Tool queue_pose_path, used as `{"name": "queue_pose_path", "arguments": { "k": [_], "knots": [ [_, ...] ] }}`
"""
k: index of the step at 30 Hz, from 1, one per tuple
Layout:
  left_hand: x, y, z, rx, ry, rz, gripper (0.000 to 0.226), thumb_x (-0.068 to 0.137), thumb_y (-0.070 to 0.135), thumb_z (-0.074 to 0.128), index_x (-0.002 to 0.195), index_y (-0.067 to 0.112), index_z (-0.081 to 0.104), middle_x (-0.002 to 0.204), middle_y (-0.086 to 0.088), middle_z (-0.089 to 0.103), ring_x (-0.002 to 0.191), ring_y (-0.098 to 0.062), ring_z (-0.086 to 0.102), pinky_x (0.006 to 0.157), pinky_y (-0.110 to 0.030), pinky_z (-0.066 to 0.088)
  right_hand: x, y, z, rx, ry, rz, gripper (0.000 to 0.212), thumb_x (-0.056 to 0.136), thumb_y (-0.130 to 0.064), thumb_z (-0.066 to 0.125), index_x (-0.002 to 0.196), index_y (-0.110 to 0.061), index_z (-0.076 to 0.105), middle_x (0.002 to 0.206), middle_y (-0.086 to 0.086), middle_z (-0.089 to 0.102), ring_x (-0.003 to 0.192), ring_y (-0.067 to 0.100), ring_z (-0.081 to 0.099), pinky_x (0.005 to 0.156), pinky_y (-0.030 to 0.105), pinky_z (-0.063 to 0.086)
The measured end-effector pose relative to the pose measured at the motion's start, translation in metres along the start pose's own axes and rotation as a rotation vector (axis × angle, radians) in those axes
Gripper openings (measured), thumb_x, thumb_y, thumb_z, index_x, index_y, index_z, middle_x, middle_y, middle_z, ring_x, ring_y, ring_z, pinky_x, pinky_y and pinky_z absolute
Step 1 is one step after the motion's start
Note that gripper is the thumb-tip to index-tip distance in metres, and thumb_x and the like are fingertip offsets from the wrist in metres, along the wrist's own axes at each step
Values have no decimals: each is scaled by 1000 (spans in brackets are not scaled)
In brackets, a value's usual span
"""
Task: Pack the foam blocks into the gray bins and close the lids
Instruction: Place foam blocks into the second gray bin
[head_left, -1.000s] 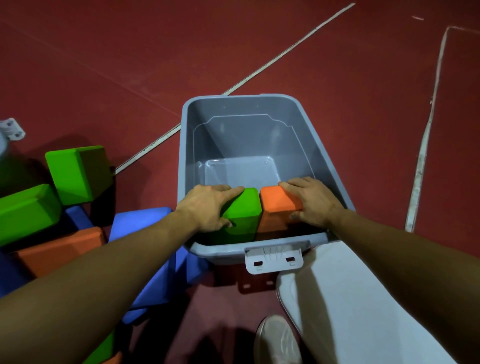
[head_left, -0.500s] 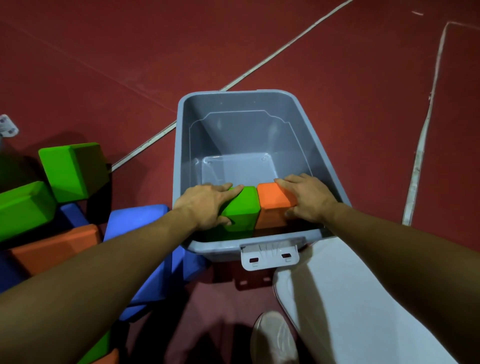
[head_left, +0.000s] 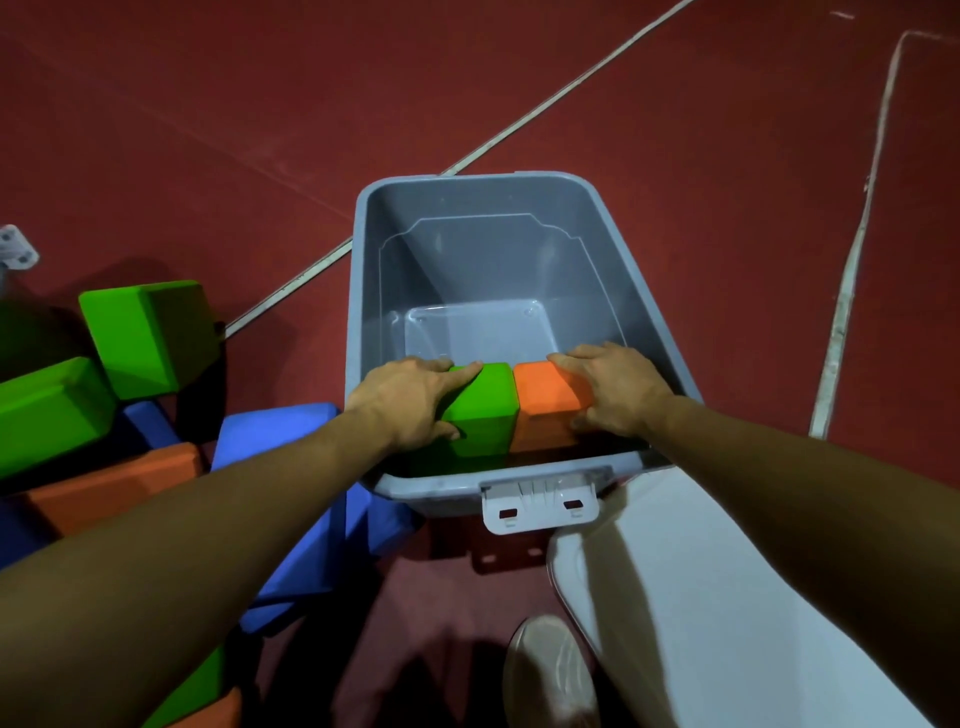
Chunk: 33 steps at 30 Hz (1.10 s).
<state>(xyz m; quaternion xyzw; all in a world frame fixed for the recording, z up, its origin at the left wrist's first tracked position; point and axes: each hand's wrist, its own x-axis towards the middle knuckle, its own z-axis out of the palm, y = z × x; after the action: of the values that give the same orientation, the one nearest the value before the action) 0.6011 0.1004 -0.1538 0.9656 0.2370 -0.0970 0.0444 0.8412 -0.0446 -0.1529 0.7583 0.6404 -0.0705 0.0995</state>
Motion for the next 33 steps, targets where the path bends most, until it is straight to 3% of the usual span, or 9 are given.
{"name": "queue_pose_path", "arguments": {
  "k": [10, 13, 16, 18, 21, 25, 27, 33],
  "knots": [
    [2, 1, -2, -33, -69, -35, 96, 77, 70, 62, 152, 47, 8, 160, 0, 26, 139, -29, 38, 107, -47, 42, 7, -6, -10, 61, -51, 52, 73, 58, -46, 83, 122, -30, 50, 113, -1, 62, 103, 27, 60, 91, 43, 50],
    [-4, -3, -8, -258, 79, -33, 85, 78, 64, 67, 150, 36, 31, 154, -3, 40, 137, -26, 42, 111, -40, 38, 11, -7, -22, 141, -101, 63, 87, 48, -62, 83, 124, -32, 52, 119, -1, 62, 108, 27, 59, 94, 44, 49],
    [-18, -25, -29, -416, 330, -58, 64, 80, 50, 74, 135, 22, 57, 134, -4, 61, 121, -22, 58, 104, -30, 42, 19, -19, -41, 202, -38, 24, 104, 54, -69, 80, 143, -27, 45, 144, 3, 51, 131, 26, 47, 109, 42, 39],
    [-36, -52, -44, -430, 396, -96, 55, 78, 49, 75, 124, 20, 64, 119, -2, 70, 106, -19, 66, 94, -30, 51, 30, -41, -55, 245, 27, -31, 100, 62, -66, 78, 145, -22, 43, 148, 5, 47, 136, 25, 42, 113, 38, 33],
    [-76, -99, -54, -425, 364, -186, 57, 73, 54, 71, 116, 19, 67, 107, -3, 73, 94, -17, 70, 85, -31, 55, 49, -91, -71, 296, 114, -118, 93, 67, -66, 75, 142, -21, 47, 142, 6, 53, 131, 26, 47, 111, 37, 36],
    [-139, -152, -50, -331, 268, -259, 60, 72, 51, 76, 119, 14, 66, 109, -7, 73, 98, -20, 70, 84, -22, 46, 74, -171, -85, 307, 191, -266, 90, 67, -68, 73, 139, -18, 50, 137, 6, 56, 126, 26, 51, 108, 37, 39],
    [-168, -170, -45, -280, 224, -304, 58, 75, 44, 80, 122, 13, 65, 114, -9, 71, 103, -22, 68, 85, -24, 46, 84, -211, -91, 270, 197, -340, 90, 69, -63, 74, 141, -16, 49, 138, 8, 55, 127, 27, 50, 109, 37, 38],
    [-224, -213, -16, -320, 197, -437, 64, 73, 48, 81, 127, 19, 63, 119, -5, 70, 110, -23, 64, 91, -29, 48, 112, -300, -84, 184, 90, -452, 94, 71, -59, 75, 147, -17, 39, 146, 8, 46, 134, 27, 43, 110, 39, 36]
  ]
}}
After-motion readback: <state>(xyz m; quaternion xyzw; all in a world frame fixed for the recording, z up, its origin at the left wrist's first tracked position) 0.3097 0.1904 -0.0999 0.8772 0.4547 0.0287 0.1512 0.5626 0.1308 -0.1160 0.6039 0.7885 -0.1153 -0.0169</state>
